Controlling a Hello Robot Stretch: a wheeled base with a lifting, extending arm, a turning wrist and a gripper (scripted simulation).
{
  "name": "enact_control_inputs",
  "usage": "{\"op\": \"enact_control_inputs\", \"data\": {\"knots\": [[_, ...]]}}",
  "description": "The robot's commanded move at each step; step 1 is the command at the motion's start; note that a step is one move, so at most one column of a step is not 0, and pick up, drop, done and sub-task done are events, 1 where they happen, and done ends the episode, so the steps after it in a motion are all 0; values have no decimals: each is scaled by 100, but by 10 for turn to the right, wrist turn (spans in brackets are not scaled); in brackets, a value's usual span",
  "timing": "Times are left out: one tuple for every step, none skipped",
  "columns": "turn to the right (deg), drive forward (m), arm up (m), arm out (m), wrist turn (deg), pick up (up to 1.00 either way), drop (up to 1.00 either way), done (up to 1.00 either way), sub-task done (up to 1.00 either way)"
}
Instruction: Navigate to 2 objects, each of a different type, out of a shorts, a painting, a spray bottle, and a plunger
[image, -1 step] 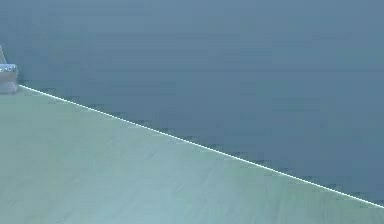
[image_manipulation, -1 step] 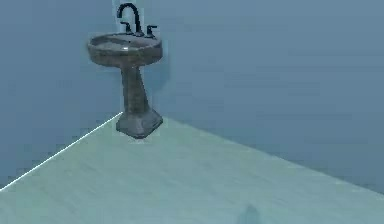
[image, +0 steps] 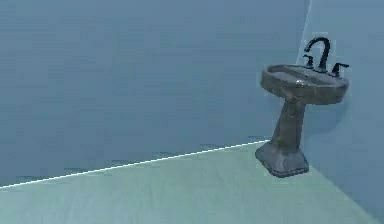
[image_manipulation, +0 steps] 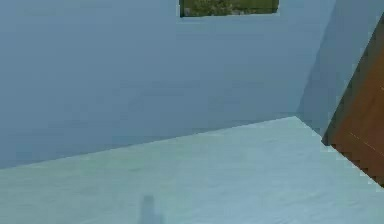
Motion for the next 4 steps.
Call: {"op": "enact_control_inputs", "data": {"knots": [[450,0,0,0,0,0,0,0,0],[270,0,0,0,0,0,0,0,0],[0,75,0,0,0,0,0,0,0],[0,0,0,0,0,0,0,0,100]]}}
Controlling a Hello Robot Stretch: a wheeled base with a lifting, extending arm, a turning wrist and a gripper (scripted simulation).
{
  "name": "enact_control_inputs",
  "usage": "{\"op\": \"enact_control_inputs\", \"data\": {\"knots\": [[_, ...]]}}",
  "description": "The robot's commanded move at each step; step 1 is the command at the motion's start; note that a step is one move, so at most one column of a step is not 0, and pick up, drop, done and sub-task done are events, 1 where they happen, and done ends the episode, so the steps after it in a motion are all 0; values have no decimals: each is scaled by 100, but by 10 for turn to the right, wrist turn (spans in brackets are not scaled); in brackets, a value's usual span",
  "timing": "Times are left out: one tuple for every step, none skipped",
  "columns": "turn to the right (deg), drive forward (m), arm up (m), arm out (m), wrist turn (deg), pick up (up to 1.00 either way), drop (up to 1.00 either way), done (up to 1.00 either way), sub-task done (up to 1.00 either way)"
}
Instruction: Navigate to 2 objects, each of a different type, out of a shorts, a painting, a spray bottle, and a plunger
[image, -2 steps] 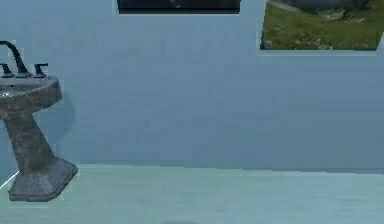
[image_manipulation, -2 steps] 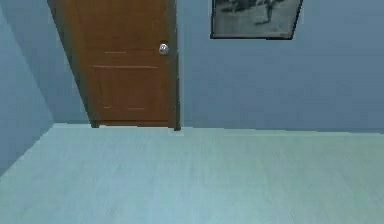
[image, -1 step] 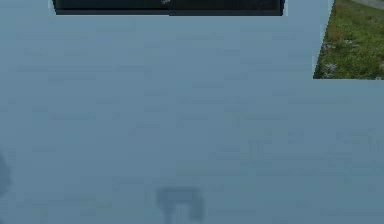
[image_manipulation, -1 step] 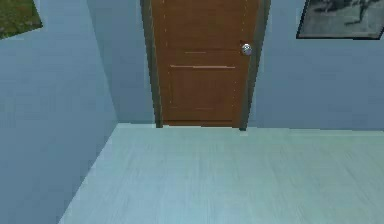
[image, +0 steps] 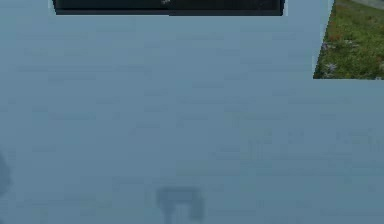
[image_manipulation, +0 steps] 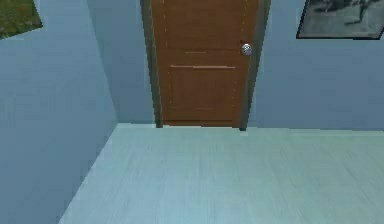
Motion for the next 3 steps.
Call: {"op": "enact_control_inputs", "data": {"knots": [[450,0,0,0,0,0,0,0,0],[450,0,0,0,0,0,0,0,0],[450,0,0,0,0,0,0,0,0]]}}
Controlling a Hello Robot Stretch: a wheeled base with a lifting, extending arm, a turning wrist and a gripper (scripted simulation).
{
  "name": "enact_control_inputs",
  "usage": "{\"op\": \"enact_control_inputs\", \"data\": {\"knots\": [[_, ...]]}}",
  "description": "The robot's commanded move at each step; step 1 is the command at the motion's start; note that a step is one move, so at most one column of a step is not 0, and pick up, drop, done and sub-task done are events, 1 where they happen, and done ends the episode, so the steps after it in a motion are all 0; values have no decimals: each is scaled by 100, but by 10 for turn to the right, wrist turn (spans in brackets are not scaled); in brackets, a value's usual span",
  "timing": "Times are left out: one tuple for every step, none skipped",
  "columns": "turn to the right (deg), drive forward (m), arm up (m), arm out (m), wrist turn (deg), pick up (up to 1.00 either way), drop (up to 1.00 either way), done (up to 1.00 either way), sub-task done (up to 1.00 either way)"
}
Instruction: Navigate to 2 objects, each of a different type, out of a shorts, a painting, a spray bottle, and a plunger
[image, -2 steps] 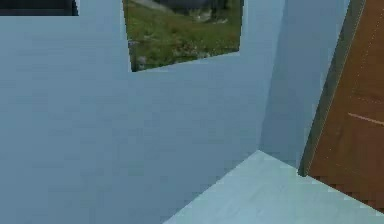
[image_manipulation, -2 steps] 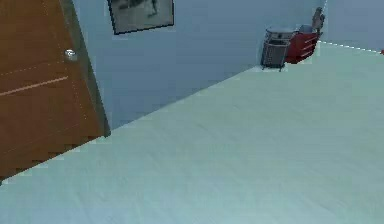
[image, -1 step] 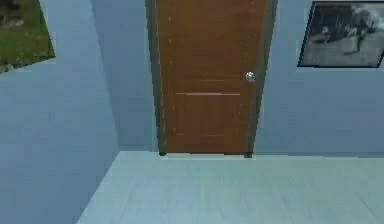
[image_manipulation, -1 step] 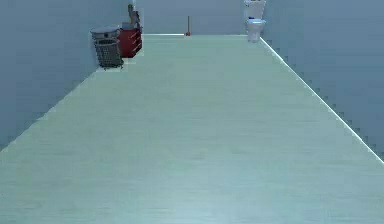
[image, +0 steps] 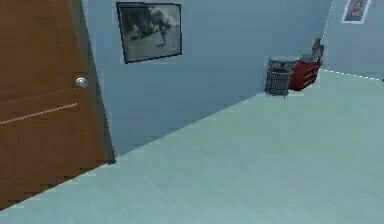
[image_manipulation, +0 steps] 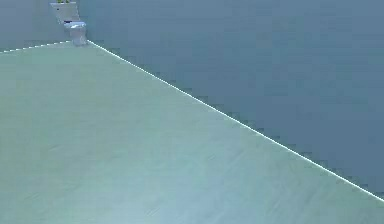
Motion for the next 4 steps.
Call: {"op": "enact_control_inputs", "data": {"knots": [[360,0,0,0,0,0,0,0,0],[0,100,0,0,0,0,0,0,0],[0,100,0,0,0,0,0,0,0],[0,100,0,0,0,0,0,0,0]]}}
